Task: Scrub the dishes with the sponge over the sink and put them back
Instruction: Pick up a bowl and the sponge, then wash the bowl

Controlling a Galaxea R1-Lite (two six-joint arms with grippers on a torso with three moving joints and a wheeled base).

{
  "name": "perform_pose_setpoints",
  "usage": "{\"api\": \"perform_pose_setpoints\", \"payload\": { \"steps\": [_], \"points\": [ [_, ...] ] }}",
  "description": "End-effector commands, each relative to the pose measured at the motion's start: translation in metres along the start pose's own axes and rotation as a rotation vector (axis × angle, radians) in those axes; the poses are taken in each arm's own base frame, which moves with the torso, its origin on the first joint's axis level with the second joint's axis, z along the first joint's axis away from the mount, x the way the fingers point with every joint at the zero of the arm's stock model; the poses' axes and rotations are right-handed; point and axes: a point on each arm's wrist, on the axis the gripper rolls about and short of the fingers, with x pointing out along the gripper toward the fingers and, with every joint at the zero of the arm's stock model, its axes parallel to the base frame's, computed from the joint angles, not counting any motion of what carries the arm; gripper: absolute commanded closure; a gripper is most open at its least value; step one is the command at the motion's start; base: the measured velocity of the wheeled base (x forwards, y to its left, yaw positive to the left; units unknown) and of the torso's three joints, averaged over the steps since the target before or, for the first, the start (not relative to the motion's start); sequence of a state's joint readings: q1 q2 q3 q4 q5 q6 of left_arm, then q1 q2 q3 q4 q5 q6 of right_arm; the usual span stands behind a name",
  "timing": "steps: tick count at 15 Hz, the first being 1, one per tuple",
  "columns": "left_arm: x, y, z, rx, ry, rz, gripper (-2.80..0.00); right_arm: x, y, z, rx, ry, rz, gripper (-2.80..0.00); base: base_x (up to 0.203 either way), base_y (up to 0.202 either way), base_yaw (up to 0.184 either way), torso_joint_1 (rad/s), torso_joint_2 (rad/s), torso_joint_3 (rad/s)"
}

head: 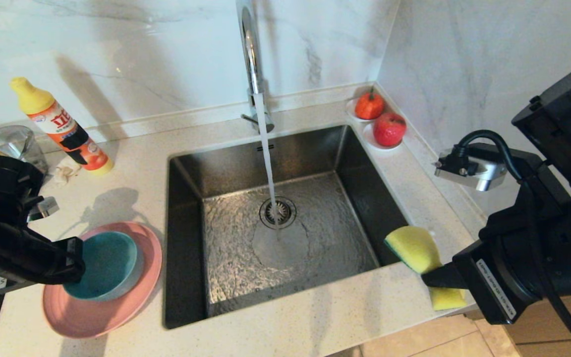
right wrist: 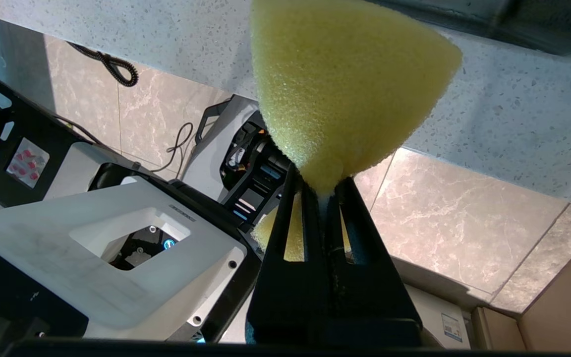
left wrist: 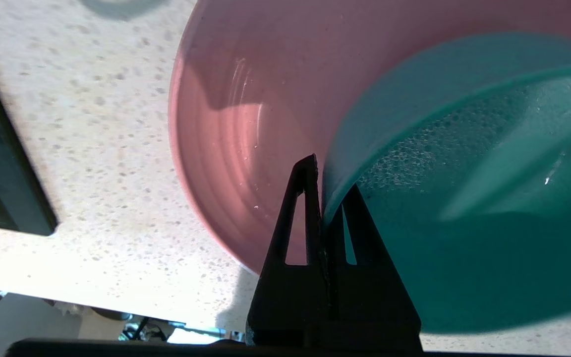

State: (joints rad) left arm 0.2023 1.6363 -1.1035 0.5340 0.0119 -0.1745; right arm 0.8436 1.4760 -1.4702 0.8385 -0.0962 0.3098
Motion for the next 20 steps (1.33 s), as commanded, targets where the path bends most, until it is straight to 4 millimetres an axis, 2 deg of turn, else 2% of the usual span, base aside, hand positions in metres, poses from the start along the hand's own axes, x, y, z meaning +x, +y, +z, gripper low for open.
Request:
{"api": "perform_pose_setpoints", "payload": {
  "steps": [1,4,12,16,20],
  "points": [
    [-0.017,0.001,-0.002,-0.005,-0.048,-0.007,0.0,-0.001,0.0,-0.001,0.0,0.003,0.002,0.0,0.0,0.0,0.0,0.0,0.0,0.0],
    [-0.046,0.001,0.0,-0.007,-0.125,-0.014,0.0,0.002,0.0,-0.001,-0.001,0.012,0.004,0.0,0.0,0.0,0.0,0.0,0.0,0.0],
    [-0.131,0.002,0.001,-0.012,-0.31,-0.056,0.0,-0.01,-0.003,-0.01,0.001,-0.002,0.01,0.0,0.0,0.0,0.0,0.0,0.0,0.0],
    [-0.152,-0.004,0.013,0.004,-0.418,-0.099,0.0,-0.006,-0.002,-0.008,0.001,0.003,0.009,0.0,0.0,0.0,0.0,0.0,0.0,0.0],
    [-0.145,-0.032,0.024,0.088,-0.401,-0.178,0.0,-0.004,-0.002,-0.008,-0.001,0.005,0.007,0.0,0.0,0.0,0.0,0.0,0.0,0.0]
  ]
}}
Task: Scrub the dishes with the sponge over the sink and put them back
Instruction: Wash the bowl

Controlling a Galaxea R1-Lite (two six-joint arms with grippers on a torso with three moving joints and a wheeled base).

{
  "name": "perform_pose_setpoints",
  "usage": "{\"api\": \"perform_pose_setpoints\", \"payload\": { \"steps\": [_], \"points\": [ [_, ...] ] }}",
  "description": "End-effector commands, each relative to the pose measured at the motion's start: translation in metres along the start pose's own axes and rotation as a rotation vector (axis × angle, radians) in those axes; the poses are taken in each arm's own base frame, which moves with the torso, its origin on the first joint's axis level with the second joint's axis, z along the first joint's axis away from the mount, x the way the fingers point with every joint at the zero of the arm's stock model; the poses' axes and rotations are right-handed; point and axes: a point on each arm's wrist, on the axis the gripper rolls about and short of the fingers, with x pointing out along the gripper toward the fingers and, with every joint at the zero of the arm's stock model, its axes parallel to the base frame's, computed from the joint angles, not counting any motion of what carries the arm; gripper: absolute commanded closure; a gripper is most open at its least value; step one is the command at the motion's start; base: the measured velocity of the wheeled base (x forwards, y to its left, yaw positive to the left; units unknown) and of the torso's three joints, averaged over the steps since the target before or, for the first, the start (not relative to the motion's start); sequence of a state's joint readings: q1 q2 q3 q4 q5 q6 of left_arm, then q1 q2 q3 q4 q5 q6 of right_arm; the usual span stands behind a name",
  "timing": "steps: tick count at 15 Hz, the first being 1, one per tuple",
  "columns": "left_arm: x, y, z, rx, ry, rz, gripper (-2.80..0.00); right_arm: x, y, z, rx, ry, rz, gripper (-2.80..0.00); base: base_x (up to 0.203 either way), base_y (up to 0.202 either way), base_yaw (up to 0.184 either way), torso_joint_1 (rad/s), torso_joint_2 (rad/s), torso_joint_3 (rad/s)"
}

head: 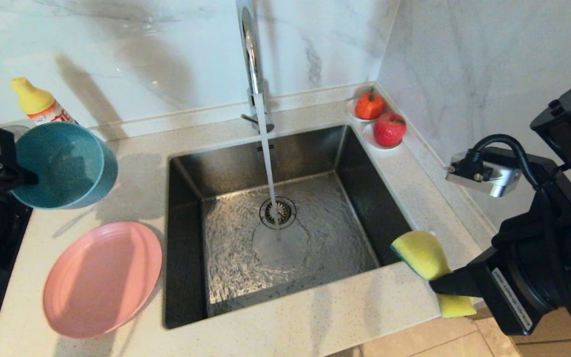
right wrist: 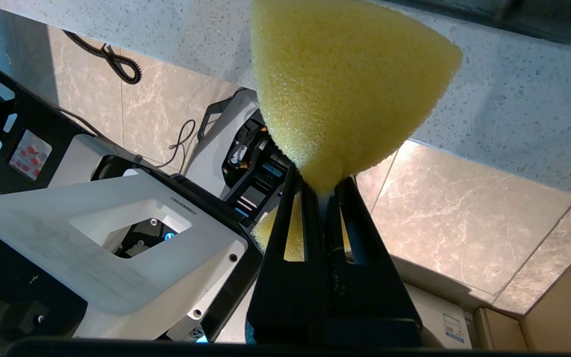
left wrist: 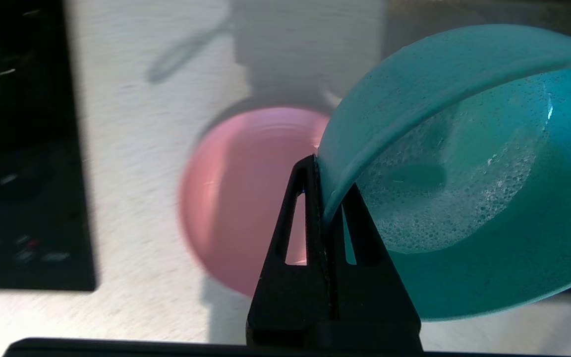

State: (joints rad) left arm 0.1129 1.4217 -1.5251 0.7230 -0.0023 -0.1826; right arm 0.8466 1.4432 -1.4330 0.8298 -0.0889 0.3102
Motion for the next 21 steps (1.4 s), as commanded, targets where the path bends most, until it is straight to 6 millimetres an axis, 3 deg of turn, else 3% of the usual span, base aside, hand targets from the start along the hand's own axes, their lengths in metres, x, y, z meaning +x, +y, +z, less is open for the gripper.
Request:
{"api": "perform_pose_setpoints", "payload": {
  "steps": [1,6,11,15,21],
  "points": [
    [0.02,-0.018,0.002,0.028,0.05,-0.051,0.0,-0.001,0.0,0.001,0.001,-0.003,0.0,0.0,0.0,0.0,0.0,0.0,0.0,0.0],
    [0.076,-0.066,0.003,-0.003,0.168,-0.128,0.0,-0.008,-0.001,0.002,-0.005,-0.031,0.001,0.0,0.0,0.0,0.0,0.0,0.0,0.0],
    [0.105,-0.122,-0.012,-0.025,0.242,-0.173,0.0,-0.005,-0.002,0.003,0.003,-0.025,-0.002,0.0,0.0,0.0,0.0,0.0,0.0,0.0],
    [0.123,-0.151,-0.026,-0.04,0.286,-0.166,0.0,-0.004,-0.002,0.003,0.003,-0.02,-0.002,0.0,0.0,0.0,0.0,0.0,0.0,0.0],
    [0.144,-0.174,-0.03,-0.104,0.234,-0.205,0.0,-0.004,-0.002,0.002,0.003,-0.019,-0.003,0.0,0.0,0.0,0.0,0.0,0.0,0.0]
  ]
}}
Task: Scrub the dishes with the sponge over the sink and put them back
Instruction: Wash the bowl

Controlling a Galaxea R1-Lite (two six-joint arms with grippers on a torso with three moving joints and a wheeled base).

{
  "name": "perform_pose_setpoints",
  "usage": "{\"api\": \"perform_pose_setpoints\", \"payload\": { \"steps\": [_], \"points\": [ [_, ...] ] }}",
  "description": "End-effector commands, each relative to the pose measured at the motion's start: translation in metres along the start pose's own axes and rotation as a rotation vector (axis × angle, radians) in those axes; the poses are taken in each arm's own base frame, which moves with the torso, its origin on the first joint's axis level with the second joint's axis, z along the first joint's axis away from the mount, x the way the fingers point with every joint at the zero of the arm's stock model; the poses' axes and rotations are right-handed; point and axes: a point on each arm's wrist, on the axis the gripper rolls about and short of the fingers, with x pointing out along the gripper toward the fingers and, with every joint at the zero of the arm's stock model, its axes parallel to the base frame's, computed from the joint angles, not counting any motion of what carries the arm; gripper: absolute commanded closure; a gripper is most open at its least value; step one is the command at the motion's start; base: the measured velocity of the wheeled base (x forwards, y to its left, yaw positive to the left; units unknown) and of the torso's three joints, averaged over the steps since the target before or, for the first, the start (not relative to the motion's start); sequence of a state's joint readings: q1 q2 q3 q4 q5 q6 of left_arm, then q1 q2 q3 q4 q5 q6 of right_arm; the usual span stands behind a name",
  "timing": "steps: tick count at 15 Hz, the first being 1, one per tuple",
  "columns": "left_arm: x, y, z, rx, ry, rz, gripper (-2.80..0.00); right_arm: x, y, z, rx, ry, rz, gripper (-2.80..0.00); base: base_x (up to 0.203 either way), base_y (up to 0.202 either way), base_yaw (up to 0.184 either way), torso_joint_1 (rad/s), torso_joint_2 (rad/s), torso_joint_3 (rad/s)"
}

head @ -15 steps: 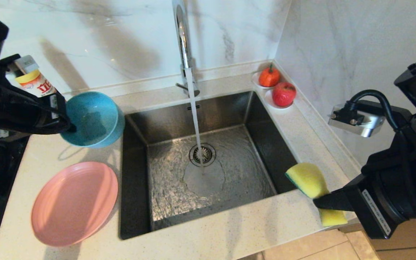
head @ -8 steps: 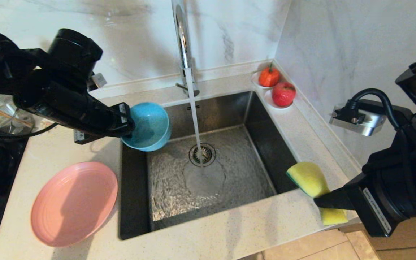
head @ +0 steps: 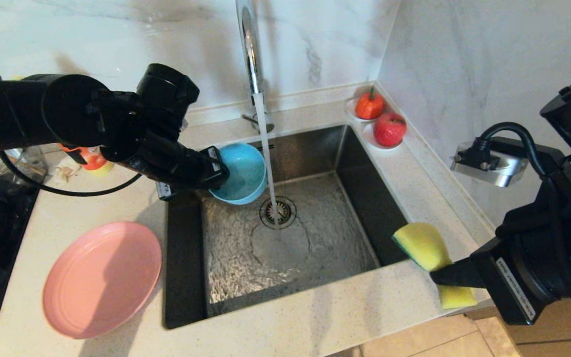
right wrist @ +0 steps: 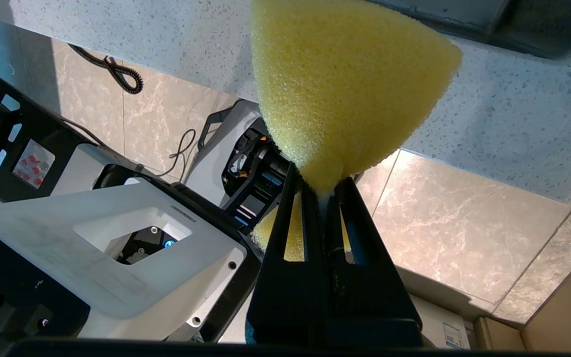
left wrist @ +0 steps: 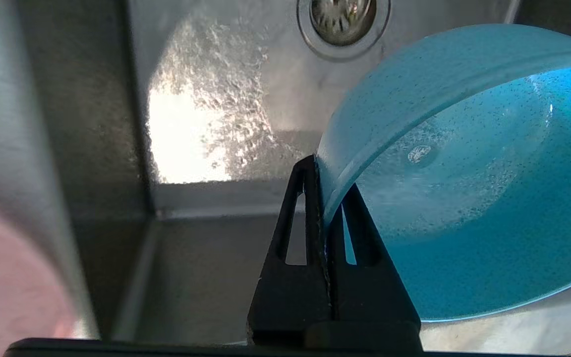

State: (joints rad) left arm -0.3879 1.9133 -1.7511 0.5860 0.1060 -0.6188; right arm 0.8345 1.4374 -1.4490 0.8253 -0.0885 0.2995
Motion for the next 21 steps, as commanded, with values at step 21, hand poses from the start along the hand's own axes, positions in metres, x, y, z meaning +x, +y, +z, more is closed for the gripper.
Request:
{"api": "perform_pose_setpoints", "payload": {
  "steps": [21],
  "points": [
    [0.044,-0.023,-0.021,-0.003,0.026,0.007,0.0,-0.001,-0.002,-0.003,0.012,-0.038,0.007,0.0,0.0,0.0,0.0,0.0,0.0,0.0]
  ]
}}
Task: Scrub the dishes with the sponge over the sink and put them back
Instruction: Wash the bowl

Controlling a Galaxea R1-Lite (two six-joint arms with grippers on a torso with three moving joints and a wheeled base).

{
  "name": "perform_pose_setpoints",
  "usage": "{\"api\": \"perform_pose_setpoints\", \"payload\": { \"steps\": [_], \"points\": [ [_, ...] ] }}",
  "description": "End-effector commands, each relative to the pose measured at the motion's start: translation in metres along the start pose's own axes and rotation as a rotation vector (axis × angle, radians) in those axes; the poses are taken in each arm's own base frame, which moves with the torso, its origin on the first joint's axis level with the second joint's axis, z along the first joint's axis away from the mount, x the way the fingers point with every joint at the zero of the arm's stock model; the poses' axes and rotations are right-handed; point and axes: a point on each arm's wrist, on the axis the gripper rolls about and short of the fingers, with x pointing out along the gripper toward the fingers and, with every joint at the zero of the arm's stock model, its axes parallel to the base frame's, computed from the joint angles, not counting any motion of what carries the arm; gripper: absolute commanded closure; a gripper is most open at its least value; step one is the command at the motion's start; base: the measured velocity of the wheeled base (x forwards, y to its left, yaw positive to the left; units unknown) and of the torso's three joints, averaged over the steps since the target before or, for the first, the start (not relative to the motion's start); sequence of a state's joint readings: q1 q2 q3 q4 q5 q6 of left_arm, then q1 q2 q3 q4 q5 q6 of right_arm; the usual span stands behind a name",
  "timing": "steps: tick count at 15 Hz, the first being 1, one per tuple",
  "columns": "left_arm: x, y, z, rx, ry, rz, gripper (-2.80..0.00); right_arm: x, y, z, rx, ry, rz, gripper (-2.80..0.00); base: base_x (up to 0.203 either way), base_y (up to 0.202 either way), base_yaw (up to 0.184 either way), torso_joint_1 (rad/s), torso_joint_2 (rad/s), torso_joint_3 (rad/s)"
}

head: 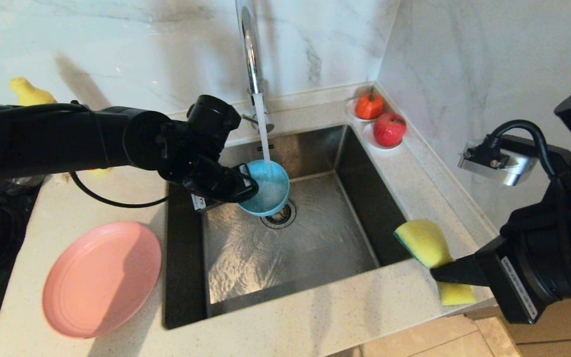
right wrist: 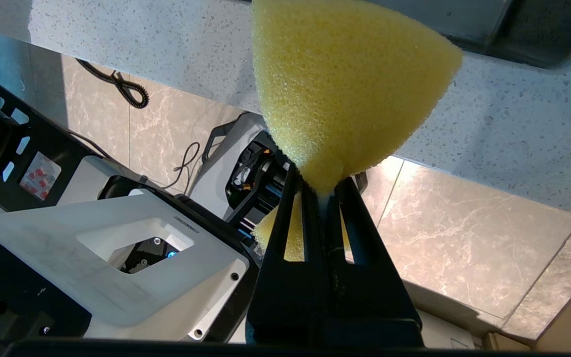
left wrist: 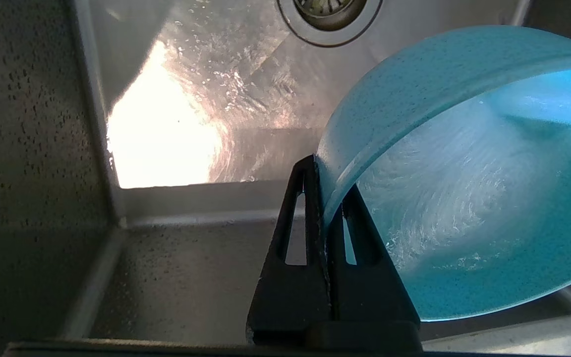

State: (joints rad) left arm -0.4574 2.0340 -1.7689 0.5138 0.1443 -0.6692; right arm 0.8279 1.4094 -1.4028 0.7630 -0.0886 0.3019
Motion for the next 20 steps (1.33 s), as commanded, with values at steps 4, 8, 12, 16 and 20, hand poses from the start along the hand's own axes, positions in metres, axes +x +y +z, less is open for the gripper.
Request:
{"api": "perform_pose_setpoints", "payload": {
  "steps": [4,8,12,16,20],
  "points": [
    [-0.003,0.0,0.001,-0.006,-0.009,-0.001,0.0,-0.001,0.0,0.0,0.002,0.0,0.0,0.0,0.0,0.0,0.0,0.0,0.0,0.0],
    [-0.006,0.003,-0.002,-0.002,0.005,0.012,0.0,-0.002,-0.001,-0.002,0.006,0.001,0.001,0.0,0.0,0.0,0.0,0.0,0.0,0.0],
    [-0.023,0.019,-0.013,0.061,0.006,0.088,0.0,-0.009,-0.002,-0.004,0.007,-0.011,0.005,0.0,0.0,0.0,0.0,0.0,0.0,0.0],
    [-0.049,0.035,-0.013,0.125,-0.139,0.234,0.0,-0.013,-0.003,-0.006,0.008,-0.021,0.008,0.0,0.0,0.0,0.0,0.0,0.0,0.0],
    [-0.092,0.04,-0.004,0.12,-0.342,0.166,0.0,-0.017,-0.005,-0.01,0.013,-0.022,0.004,0.0,0.0,0.0,0.0,0.0,0.0,0.0]
  ]
}}
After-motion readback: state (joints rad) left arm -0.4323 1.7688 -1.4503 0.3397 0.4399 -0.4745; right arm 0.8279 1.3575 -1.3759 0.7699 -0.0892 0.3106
